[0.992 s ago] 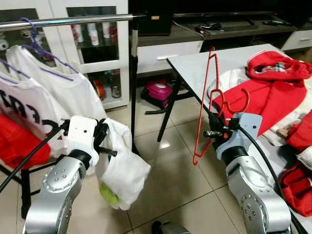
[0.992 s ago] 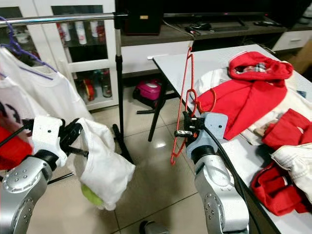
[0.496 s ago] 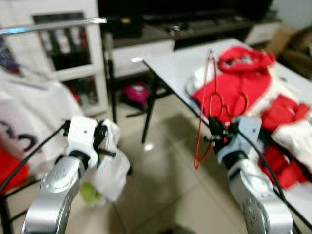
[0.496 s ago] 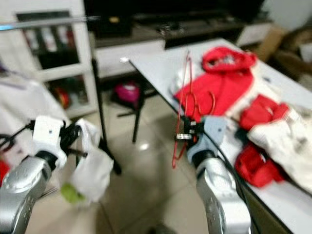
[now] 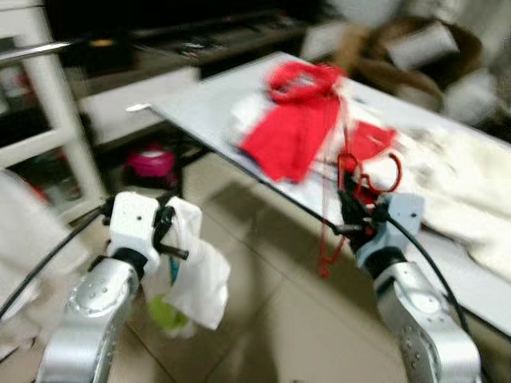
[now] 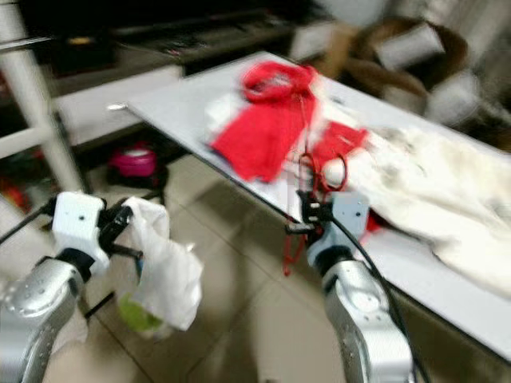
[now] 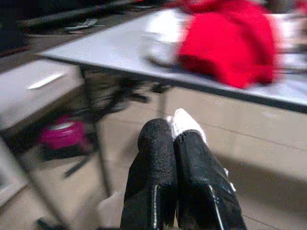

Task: Hang hanger

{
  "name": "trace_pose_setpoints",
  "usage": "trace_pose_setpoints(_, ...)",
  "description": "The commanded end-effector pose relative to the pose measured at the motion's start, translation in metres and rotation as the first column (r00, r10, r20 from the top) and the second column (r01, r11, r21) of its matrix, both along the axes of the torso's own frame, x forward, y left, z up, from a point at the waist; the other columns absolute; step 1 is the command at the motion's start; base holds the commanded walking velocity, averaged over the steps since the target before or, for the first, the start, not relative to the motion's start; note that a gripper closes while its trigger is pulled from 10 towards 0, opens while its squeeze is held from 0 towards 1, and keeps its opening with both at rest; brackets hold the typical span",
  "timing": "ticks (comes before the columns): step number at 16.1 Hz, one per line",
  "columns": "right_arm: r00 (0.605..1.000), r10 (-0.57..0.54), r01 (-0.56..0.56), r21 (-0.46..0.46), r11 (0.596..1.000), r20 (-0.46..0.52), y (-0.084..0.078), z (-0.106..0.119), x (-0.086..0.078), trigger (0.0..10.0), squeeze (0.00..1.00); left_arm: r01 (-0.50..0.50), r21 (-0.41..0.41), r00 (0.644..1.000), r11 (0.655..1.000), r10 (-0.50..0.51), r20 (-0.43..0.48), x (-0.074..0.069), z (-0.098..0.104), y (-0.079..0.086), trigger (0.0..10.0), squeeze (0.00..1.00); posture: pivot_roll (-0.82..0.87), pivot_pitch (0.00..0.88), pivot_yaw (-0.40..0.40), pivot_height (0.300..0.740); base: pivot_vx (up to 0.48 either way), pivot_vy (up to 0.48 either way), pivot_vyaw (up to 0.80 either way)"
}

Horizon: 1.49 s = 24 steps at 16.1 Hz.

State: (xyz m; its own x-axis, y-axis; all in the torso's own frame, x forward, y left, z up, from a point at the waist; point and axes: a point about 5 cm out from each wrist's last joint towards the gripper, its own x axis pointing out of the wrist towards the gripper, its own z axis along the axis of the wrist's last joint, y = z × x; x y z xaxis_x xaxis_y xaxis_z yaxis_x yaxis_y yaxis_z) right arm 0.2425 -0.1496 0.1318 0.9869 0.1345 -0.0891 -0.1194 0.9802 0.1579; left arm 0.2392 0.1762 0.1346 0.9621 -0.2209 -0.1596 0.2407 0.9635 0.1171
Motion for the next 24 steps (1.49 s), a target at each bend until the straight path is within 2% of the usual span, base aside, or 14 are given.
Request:
trace_pose_setpoints(1, 1.0, -0.009, 0.009, 0.002, 1.0, 0.007, -0.001, 0.0, 0.002, 10.0, 0.0, 0.021, -0.002, 0.999, 1.0, -0.021, 0.04, 0.001, 0.008, -0.003, 10.0, 0.0, 0.01, 0.007, -0.082, 0.74, 0.0, 0.0, -0.8)
trace_pose_setpoints(4, 1.0, -0.002, 0.002, 0.007, 1.0, 0.005, 0.004, 0.0, 0.003, 10.0, 0.0, 0.014, -0.015, 0.999, 1.0, -0.014, 0.04, 0.0, 0.008, -0.003, 10.0, 0.0, 0.0, 0.006, -0.083, 0.74, 0.0, 0.0, -0.8)
trace_pose_setpoints(12, 1.0, 0.008, -0.007, -0.017, 1.0, 0.018, 0.003, 0.005, -0.001, 10.0, 0.0, 0.013, -0.025, 0.999, 1.0, -0.012, 0.053, 0.003, 0.006, -0.006, 10.0, 0.0, -0.01, 0.0, -0.08, 0.74, 0.0, 0.0, -0.75)
trace_pose_setpoints(19, 1.0, 0.028, -0.028, -0.059, 0.998, 0.003, -0.003, 0.005, 0.001, 10.0, 0.0, 0.035, -0.017, 0.998, 0.999, -0.034, 0.061, 0.014, 0.003, -0.01, 10.0, 0.0, -0.05, 0.0, -0.06, 0.74, 0.0, -0.419, 0.0)
trace_pose_setpoints(24, 1.0, 0.03, -0.031, -0.065, 0.997, -0.007, -0.002, 0.003, 0.002, 10.0, 0.0, 0.04, -0.009, 0.997, 0.999, -0.039, 0.068, 0.015, 0.001, -0.012, 10.0, 0.0, -0.05, 0.0, -0.071, 0.74, 0.0, -0.431, 0.0)
